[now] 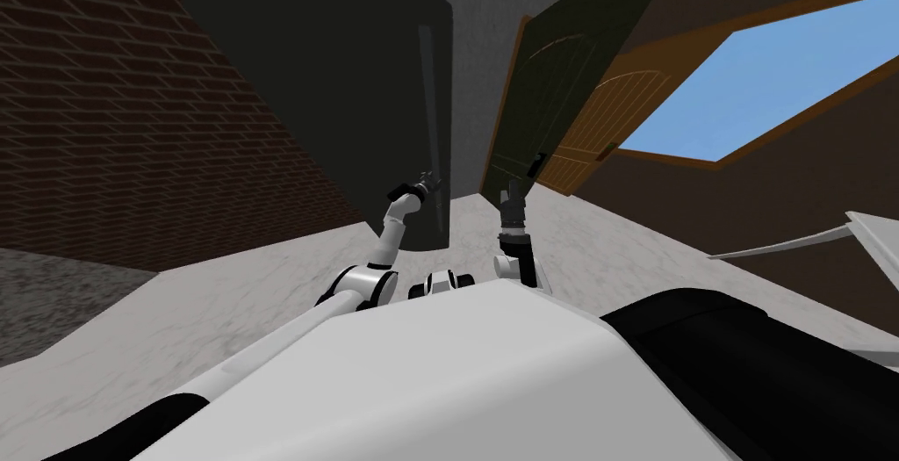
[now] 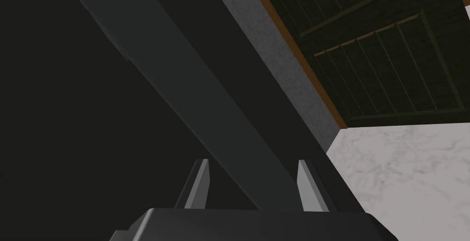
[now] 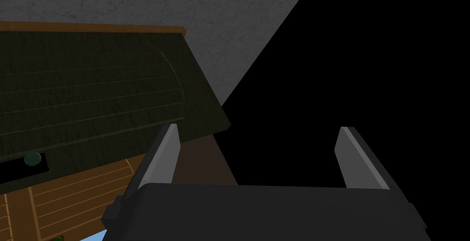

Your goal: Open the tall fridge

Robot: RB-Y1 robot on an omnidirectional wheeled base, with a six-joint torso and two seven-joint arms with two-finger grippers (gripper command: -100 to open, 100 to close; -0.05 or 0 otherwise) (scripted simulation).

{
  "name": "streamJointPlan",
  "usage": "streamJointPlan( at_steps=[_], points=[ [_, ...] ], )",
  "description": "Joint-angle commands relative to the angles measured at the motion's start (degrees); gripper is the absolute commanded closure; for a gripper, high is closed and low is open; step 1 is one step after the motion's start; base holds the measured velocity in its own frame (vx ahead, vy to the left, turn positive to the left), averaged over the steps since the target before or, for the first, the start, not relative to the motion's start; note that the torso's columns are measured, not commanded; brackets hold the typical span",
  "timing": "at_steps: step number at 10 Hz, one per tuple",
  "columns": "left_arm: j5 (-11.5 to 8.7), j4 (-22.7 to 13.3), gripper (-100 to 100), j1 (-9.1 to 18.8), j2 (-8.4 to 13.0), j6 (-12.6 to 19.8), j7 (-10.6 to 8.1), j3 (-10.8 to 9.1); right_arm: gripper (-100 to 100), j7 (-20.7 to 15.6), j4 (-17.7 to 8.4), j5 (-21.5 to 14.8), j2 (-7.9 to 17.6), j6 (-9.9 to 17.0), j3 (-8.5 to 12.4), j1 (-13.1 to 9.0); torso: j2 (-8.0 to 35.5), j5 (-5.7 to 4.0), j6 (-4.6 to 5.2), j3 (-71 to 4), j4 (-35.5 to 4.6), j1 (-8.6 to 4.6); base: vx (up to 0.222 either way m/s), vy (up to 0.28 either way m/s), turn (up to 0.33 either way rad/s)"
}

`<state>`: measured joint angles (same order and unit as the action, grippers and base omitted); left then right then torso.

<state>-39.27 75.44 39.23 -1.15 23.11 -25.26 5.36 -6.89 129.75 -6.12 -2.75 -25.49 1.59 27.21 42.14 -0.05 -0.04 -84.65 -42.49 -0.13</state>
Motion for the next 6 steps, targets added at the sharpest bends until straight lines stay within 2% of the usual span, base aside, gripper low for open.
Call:
streamJointPlan(
  at_steps=[1,3,4,6],
  points=[
    [-1.5,1.2,100,-0.2,-0.1,0.2,0.52,1.92,0,0.0,0.0,0.0,0.0,0.0,0.0,0.0,0.2,0.05,0.14,0.1,0.1,0.30,-0.109,0.229,-0.101],
    [-3.2,2.9,100,-1.0,-0.3,0.8,1.04,4.36,0,0.0,0.0,0.0,0.0,0.0,0.0,0.0,0.1,0.06,-0.15,0.1,0.0,0.22,-0.087,0.211,-0.094],
    [-3.2,2.9,100,-1.0,-0.3,0.8,1.04,4.36,0,0.0,0.0,0.0,0.0,0.0,0.0,0.0,0.3,0.08,-0.08,0.2,0.0,0.34,-0.086,0.194,-0.058],
    [-4.9,4.6,100,-1.8,-0.6,1.5,1.55,6.80,0,0.0,0.0,0.0,0.0,0.0,0.0,0.0,0.2,0.12,-0.18,0.1,0.0,0.45,-0.097,0.242,-0.083]
  ],
)
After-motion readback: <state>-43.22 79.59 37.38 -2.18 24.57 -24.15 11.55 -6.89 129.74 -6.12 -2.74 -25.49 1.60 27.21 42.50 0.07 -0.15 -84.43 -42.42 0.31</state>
